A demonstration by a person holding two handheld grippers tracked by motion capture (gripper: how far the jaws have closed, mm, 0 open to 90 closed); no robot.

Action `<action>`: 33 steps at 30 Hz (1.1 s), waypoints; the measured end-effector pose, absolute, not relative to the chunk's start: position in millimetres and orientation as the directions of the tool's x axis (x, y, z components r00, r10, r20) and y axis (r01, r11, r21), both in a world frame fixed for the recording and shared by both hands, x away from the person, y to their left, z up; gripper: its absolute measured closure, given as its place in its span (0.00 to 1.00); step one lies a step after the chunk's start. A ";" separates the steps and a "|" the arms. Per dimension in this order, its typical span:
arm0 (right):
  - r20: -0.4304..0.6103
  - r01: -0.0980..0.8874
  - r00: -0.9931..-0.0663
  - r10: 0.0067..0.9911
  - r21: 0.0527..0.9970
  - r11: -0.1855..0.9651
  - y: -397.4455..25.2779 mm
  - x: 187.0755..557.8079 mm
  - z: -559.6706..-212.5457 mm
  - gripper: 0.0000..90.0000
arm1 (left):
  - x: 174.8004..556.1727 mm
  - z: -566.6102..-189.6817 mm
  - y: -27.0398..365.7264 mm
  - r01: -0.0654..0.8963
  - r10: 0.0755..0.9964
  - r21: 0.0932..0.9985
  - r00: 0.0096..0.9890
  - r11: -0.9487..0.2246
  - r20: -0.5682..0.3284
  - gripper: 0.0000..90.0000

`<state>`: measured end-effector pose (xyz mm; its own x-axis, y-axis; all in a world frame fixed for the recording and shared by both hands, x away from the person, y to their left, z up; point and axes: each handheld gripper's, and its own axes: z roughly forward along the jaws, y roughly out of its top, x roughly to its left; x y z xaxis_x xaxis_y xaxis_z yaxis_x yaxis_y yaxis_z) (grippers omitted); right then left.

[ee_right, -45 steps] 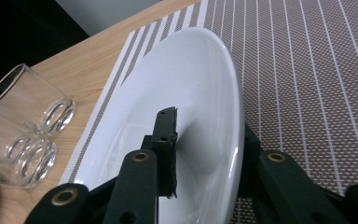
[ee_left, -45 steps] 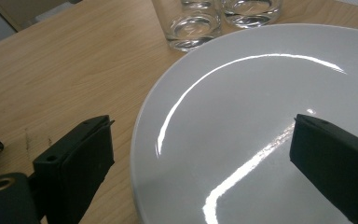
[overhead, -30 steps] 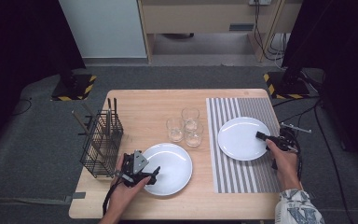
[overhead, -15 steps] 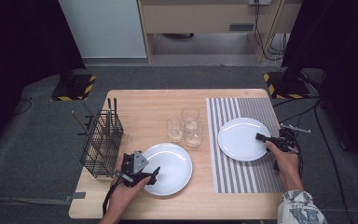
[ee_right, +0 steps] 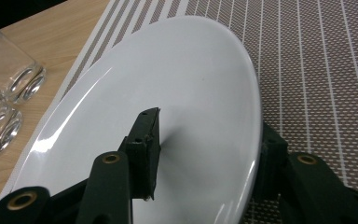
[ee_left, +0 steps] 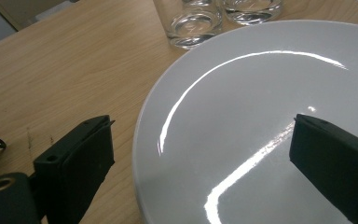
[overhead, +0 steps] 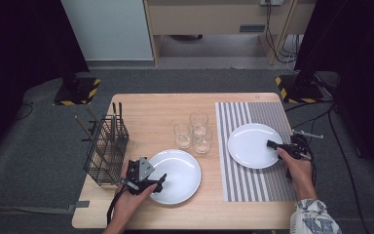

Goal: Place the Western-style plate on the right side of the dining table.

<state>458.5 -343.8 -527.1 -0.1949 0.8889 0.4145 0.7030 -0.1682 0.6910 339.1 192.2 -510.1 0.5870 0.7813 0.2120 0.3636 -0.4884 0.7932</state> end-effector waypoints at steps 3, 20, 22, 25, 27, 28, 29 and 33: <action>0.405 0.702 -0.202 0.892 0.694 -0.156 -343.9 458.1 -526.6 0.58 | 339.1 -510.0 192.1 0.361 0.780 0.794 0.590 -0.489 0.212 0.06; 0.342 0.720 -0.193 0.920 0.686 -0.105 -344.8 455.8 -529.0 0.53 | 339.3 -509.4 192.7 0.357 0.777 0.797 0.593 -0.488 0.210 0.06; 0.341 0.720 -0.191 0.921 0.687 -0.105 -346.0 455.2 -530.5 0.53 | 339.2 -509.5 192.5 0.357 0.776 0.796 0.594 -0.489 0.211 0.06; 0.348 0.722 -0.183 0.920 0.683 -0.115 -346.1 454.7 -530.0 0.53 | 339.2 -509.5 192.2 0.356 0.776 0.796 0.594 -0.489 0.211 0.06; 0.336 0.720 -0.180 0.924 0.685 -0.109 -346.0 454.4 -529.5 0.53 | 339.1 -509.5 192.1 0.357 0.776 0.796 0.594 -0.490 0.211 0.06; 0.312 0.715 -0.170 0.935 0.692 -0.101 -345.5 453.9 -528.8 0.52 | 339.1 -509.5 192.1 0.356 0.776 0.796 0.595 -0.490 0.212 0.06; 0.280 0.708 -0.165 0.946 0.701 -0.084 -345.3 453.3 -527.7 0.52 | 339.1 -509.5 192.0 0.356 0.775 0.796 0.595 -0.490 0.212 0.06; 0.268 0.699 -0.167 0.949 0.710 -0.078 -344.6 451.9 -525.9 0.50 | 339.2 -510.0 191.5 0.356 0.774 0.794 0.597 -0.492 0.212 0.06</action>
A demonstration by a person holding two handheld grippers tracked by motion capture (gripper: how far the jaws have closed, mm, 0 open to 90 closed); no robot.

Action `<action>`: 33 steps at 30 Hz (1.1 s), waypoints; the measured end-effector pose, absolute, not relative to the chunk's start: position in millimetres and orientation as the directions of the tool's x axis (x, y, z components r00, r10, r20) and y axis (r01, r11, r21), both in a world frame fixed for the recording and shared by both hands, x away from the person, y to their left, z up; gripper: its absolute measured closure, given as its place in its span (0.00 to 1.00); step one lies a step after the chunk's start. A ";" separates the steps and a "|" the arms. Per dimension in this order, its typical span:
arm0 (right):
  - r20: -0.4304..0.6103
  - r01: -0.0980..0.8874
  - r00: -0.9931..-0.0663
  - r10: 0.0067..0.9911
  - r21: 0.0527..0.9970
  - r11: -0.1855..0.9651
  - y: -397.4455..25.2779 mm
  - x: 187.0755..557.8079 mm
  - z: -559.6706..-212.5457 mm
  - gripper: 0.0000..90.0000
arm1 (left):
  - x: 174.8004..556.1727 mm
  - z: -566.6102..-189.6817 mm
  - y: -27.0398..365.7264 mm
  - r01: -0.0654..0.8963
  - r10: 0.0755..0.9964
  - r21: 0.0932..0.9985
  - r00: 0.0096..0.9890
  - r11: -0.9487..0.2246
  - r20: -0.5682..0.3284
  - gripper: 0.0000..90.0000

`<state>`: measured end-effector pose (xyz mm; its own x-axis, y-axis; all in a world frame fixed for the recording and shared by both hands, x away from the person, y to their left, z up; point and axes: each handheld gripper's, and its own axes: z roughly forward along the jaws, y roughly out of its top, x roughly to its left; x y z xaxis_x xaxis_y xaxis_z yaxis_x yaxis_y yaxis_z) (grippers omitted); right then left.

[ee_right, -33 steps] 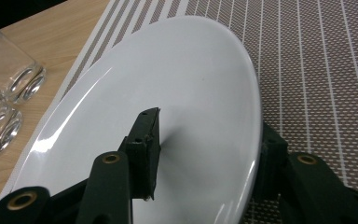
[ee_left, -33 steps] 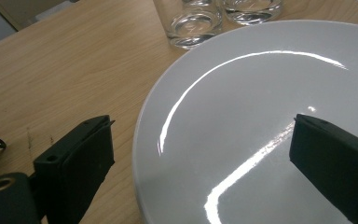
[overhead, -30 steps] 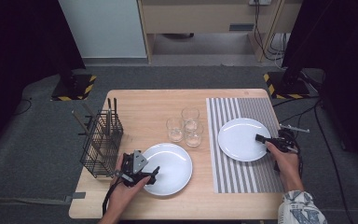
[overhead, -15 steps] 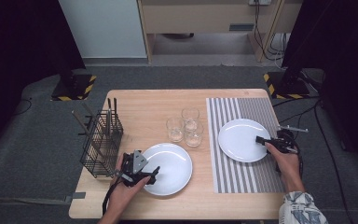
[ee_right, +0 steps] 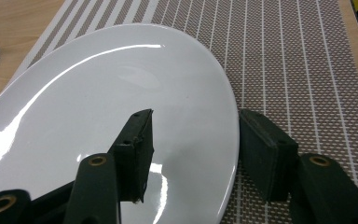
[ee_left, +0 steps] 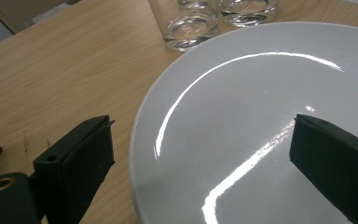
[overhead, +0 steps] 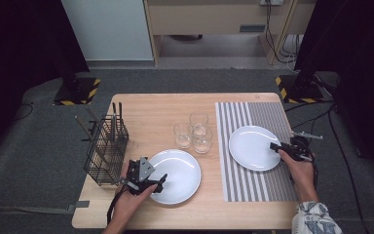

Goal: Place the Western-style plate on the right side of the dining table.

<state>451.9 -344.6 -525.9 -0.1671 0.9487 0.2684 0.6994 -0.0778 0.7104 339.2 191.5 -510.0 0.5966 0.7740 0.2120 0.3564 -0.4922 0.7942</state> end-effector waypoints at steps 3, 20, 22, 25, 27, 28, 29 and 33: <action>0.276 0.702 -0.168 0.946 0.707 -0.081 -345.4 451.5 -526.0 0.51 | 338.9 -509.7 191.4 0.354 0.773 0.794 0.597 -0.493 0.214 0.06; 0.202 0.642 -0.117 0.972 0.762 -0.081 -345.6 441.0 -522.9 0.34 | 339.8 -511.2 190.0 0.359 0.771 0.791 0.600 -0.496 0.211 0.06; 0.189 0.640 -0.124 0.974 0.765 -0.067 -344.4 439.8 -522.3 0.31 | 339.7 -511.4 190.1 0.359 0.771 0.791 0.601 -0.496 0.211 0.06; 0.185 0.632 -0.124 0.975 0.772 -0.066 -343.7 438.3 -521.2 0.27 | 339.8 -511.8 190.2 0.360 0.769 0.790 0.605 -0.497 0.208 0.06; 0.183 0.636 -0.128 0.975 0.769 -0.061 -343.8 437.5 -520.5 0.25 | 339.6 -511.8 190.1 0.361 0.768 0.790 0.606 -0.496 0.206 0.06; 0.176 0.633 -0.128 0.976 0.772 -0.056 -344.0 436.6 -519.8 0.25 | 339.0 -511.7 189.6 0.360 0.767 0.791 0.609 -0.495 0.202 0.06; 0.174 0.627 -0.130 0.976 0.777 -0.055 -344.2 435.5 -518.9 0.25 | 338.8 -511.7 189.3 0.358 0.765 0.791 0.610 -0.496 0.204 0.06; 0.172 0.606 -0.159 0.972 0.794 -0.042 -344.4 430.6 -515.6 0.21 | 338.5 -512.2 188.6 0.360 0.764 0.789 0.612 -0.498 0.203 0.06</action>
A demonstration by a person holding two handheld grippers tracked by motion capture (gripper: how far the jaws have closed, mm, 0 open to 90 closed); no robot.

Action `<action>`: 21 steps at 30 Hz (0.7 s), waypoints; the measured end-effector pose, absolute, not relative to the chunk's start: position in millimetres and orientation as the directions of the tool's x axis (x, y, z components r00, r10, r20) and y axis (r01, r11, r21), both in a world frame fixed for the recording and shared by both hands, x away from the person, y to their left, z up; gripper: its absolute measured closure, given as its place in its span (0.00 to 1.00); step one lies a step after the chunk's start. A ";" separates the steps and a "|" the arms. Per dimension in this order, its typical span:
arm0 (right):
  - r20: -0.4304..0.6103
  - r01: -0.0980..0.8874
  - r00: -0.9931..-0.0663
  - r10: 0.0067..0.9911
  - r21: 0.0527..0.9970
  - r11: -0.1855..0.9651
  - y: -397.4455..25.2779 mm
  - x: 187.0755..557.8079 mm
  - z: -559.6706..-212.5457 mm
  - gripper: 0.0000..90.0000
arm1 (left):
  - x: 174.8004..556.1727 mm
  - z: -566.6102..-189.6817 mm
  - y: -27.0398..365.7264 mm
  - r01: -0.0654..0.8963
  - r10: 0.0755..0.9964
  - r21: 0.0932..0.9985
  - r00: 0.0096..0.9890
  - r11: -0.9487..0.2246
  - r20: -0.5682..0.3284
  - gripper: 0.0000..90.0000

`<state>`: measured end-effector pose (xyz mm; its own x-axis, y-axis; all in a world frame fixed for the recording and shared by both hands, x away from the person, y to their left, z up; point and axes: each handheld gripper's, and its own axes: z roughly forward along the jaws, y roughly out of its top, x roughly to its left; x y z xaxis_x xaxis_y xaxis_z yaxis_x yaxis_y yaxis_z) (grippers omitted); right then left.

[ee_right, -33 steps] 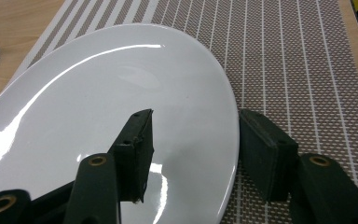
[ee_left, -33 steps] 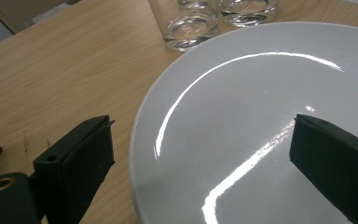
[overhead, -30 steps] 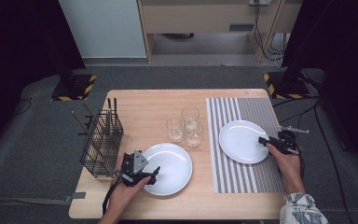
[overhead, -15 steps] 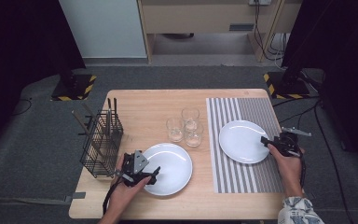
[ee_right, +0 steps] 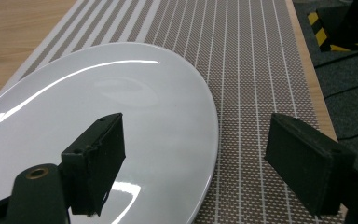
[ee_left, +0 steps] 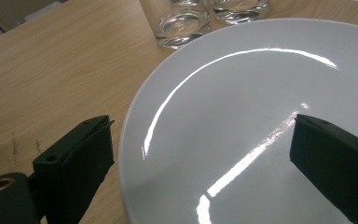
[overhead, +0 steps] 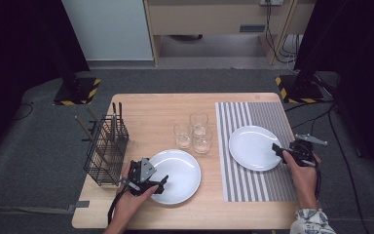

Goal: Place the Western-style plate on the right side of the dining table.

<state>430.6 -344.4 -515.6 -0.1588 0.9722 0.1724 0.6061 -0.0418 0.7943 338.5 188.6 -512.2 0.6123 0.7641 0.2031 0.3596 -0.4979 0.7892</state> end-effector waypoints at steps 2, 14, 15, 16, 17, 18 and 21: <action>0.167 0.593 -0.176 0.970 0.805 -0.031 -343.1 427.6 -513.1 0.21 | 338.6 -512.5 188.9 0.361 0.767 0.789 0.609 -0.496 0.203 0.06; 0.103 0.507 -0.248 0.963 0.861 0.039 -321.8 407.8 -493.6 0.29 | 339.3 -512.6 191.9 0.365 0.772 0.788 0.600 -0.495 0.207 0.06; 0.101 0.501 -0.254 0.962 0.864 0.042 -320.0 407.5 -492.7 0.28 | 339.5 -512.6 192.0 0.365 0.772 0.787 0.600 -0.497 0.209 0.06; 0.103 0.503 -0.258 0.961 0.863 0.042 -317.8 407.4 -492.1 0.25 | 339.8 -512.4 192.3 0.365 0.771 0.785 0.601 -0.500 0.211 0.06; 0.101 0.506 -0.264 0.959 0.861 0.049 -315.9 407.6 -492.0 0.22 | 339.8 -512.4 192.3 0.365 0.771 0.785 0.601 -0.500 0.211 0.06; 0.100 0.512 -0.263 0.960 0.857 0.051 -313.6 407.9 -492.2 0.19 | 339.9 -511.7 192.7 0.363 0.768 0.786 0.605 -0.500 0.210 0.06; 0.086 0.519 -0.259 0.962 0.853 0.063 -306.5 408.8 -492.4 0.08 | 339.4 -511.0 193.2 0.359 0.767 0.788 0.605 -0.501 0.212 0.06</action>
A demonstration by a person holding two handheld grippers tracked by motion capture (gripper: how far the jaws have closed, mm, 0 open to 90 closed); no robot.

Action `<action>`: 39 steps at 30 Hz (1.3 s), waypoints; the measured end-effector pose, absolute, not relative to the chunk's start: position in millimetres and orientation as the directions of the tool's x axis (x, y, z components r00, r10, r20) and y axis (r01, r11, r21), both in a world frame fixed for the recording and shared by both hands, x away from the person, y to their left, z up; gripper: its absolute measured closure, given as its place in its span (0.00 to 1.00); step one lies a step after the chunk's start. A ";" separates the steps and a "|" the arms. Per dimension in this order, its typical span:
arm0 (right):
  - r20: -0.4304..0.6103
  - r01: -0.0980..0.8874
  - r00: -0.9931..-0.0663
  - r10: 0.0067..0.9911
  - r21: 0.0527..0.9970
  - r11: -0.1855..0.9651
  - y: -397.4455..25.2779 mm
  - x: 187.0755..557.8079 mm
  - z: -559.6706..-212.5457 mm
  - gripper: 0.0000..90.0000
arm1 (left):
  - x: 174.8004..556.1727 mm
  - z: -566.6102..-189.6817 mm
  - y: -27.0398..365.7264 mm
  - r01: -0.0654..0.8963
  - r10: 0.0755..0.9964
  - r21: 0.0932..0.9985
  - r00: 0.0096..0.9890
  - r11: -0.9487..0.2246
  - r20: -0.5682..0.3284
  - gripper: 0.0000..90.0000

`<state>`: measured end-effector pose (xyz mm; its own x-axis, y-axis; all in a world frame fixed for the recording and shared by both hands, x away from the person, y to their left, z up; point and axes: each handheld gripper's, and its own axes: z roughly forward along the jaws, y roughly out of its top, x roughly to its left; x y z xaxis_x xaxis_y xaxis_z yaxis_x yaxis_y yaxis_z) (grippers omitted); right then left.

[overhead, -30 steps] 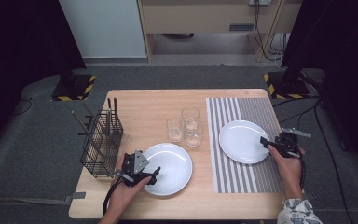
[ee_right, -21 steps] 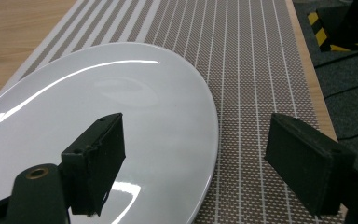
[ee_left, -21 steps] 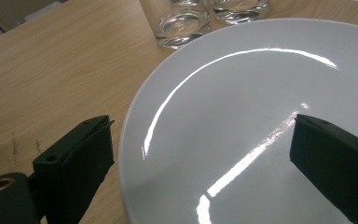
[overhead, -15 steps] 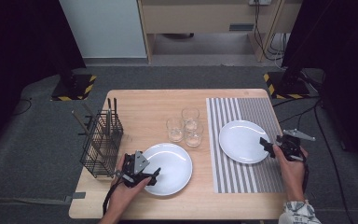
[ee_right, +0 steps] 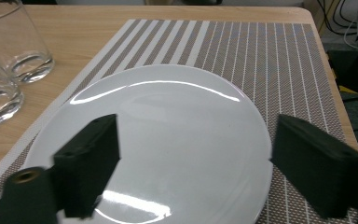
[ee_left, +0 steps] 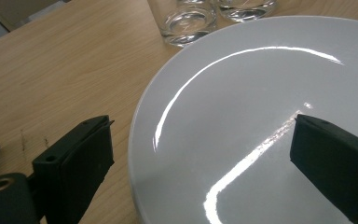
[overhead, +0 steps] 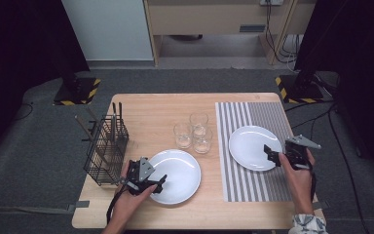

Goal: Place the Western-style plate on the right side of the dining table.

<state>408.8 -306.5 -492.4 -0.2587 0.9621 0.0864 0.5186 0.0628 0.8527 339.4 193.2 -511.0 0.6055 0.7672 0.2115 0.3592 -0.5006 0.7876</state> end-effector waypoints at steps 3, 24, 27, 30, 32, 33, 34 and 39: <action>0.075 0.507 -0.268 0.960 0.859 0.075 -299.4 407.4 -491.3 0.07 | 339.1 -510.2 193.7 0.353 0.765 0.793 0.609 -0.497 0.209 0.06; -0.013 0.434 -0.396 0.918 0.879 0.199 -263.5 397.0 -486.4 0.18 | 335.8 -505.2 198.5 0.346 0.761 0.803 0.620 -0.486 0.193 0.04; -0.021 0.443 -0.420 0.907 0.868 0.226 -254.2 396.6 -487.0 0.16 | 333.8 -502.6 199.4 0.347 0.762 0.807 0.621 -0.477 0.183 0.04; -0.020 0.447 -0.437 0.899 0.863 0.236 -245.5 396.5 -485.9 0.14 | 331.3 -499.1 201.3 0.349 0.759 0.808 0.626 -0.474 0.175 0.04; -0.014 0.456 -0.449 0.893 0.856 0.243 -240.7 397.2 -483.6 0.12 | 330.9 -497.1 202.7 0.361 0.765 0.809 0.623 -0.464 0.161 0.04; -0.014 0.456 -0.449 0.893 0.856 0.243 -240.7 397.2 -483.6 0.12 | 330.9 -497.1 202.7 0.361 0.765 0.809 0.623 -0.464 0.161 0.04; -0.017 0.457 -0.462 0.887 0.852 0.254 -236.4 396.9 -481.5 0.11 | 330.8 -495.5 203.9 0.363 0.766 0.810 0.623 -0.461 0.157 0.04; -0.011 0.463 -0.505 0.863 0.840 0.282 -219.8 395.4 -479.4 0.08 | 331.7 -483.8 204.8 0.362 0.753 0.803 0.639 -0.473 0.155 0.04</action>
